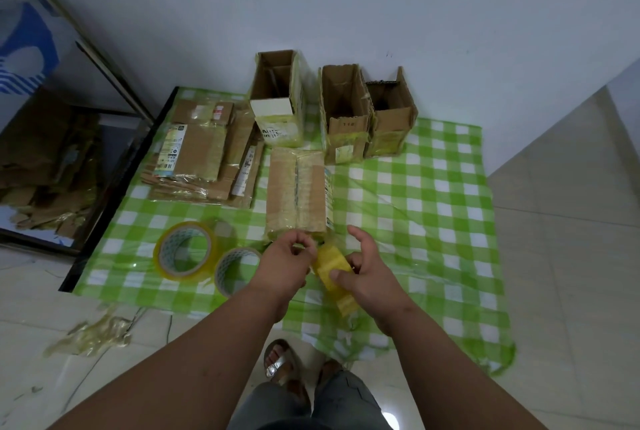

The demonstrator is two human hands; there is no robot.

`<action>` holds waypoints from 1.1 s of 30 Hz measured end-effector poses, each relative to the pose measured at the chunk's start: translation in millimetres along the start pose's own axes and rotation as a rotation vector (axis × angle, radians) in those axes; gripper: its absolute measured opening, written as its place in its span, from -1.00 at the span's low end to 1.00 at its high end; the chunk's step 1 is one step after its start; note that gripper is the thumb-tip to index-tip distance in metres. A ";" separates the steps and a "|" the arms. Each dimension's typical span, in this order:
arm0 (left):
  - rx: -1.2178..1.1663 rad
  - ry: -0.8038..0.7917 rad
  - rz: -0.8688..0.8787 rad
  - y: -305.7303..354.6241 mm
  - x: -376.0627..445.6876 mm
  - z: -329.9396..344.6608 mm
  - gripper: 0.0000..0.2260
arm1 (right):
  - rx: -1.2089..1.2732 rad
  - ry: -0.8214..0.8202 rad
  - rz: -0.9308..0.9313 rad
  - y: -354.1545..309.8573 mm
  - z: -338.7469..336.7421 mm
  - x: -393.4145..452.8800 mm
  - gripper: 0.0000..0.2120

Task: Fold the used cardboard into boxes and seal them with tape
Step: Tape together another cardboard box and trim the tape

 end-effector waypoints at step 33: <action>0.554 0.051 0.217 -11.1 7.3 -21.5 -0.72 | -0.886 0.238 -0.425 -9.6 36.0 -2.8 -0.71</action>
Point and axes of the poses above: each hand's wrist, its own x-axis towards the middle knuckle, its own z-axis out of the palm, y = z × x, the point moved 5 cm from there along x, towards the middle knuckle, and after that the axes turned 10 degrees about y, right-handed, at the moved point
